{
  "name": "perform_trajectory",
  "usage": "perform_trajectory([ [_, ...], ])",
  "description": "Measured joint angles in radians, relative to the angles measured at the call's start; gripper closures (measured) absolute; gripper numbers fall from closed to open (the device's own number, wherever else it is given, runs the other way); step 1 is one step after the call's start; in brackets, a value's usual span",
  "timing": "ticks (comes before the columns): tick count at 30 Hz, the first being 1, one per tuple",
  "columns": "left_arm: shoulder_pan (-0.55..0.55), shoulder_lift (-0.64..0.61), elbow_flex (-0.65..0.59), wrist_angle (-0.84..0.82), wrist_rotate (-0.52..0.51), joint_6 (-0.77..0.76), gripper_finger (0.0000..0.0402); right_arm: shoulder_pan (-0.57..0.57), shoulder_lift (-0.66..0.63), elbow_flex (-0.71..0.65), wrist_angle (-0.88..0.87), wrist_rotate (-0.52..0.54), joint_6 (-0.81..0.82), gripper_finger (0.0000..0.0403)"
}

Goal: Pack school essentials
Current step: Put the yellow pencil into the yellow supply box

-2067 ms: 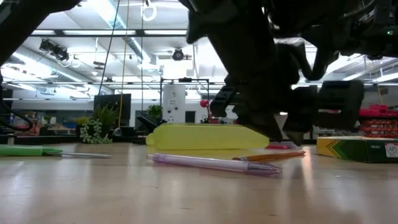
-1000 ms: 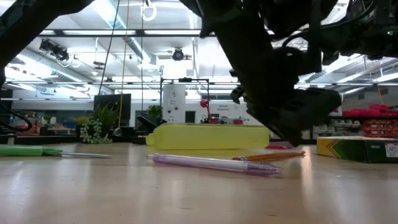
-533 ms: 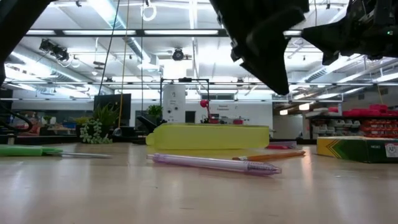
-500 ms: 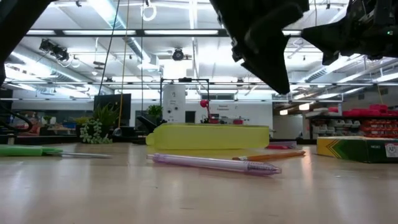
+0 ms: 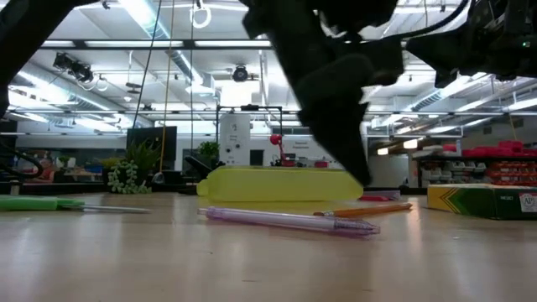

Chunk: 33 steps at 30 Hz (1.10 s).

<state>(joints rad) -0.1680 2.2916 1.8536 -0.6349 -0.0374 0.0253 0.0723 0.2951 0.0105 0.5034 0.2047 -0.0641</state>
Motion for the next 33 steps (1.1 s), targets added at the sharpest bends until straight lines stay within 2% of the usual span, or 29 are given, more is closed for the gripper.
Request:
perform_trajectory([
  [6, 0.004, -0.096, -0.160, 0.208, -0.002, -0.019, 0.0394, 0.000, 0.001, 0.000, 0.000, 0.000, 0.000, 0.0351],
  [10, 0.023, -0.187, -0.334, 0.407, -0.036, -0.087, 0.0380, 0.000, 0.002, 0.000, -0.004, 0.000, 0.000, 0.0351],
  [13, 0.026, -0.225, -0.467, 0.615, -0.096, -0.184, 0.0376, 0.001, 0.002, 0.000, -0.007, 0.000, 0.000, 0.0351],
  [15, 0.010, -0.229, -0.522, 0.684, -0.159, -0.256, 0.0377, 0.002, 0.004, 0.000, -0.007, 0.000, 0.000, 0.0351],
  [21, -0.111, -0.211, -0.534, 0.726, -0.493, -0.362, 0.0391, 0.002, 0.006, 0.000, -0.014, 0.000, 0.000, 0.0351],
  [24, -0.158, -0.201, -0.518, 0.746, -0.610, -0.423, 0.0389, 0.002, 0.006, 0.000, -0.017, 0.000, 0.000, 0.0351],
  [29, -0.172, -0.182, -0.516, 0.754, -0.618, -0.588, 0.0348, 0.002, 0.006, 0.000, -0.025, 0.000, 0.000, 0.0351],
  [33, -0.174, -0.133, -0.516, 0.833, -0.607, -0.618, 0.0296, 0.002, 0.006, 0.000, -0.025, 0.000, 0.000, 0.0351],
])
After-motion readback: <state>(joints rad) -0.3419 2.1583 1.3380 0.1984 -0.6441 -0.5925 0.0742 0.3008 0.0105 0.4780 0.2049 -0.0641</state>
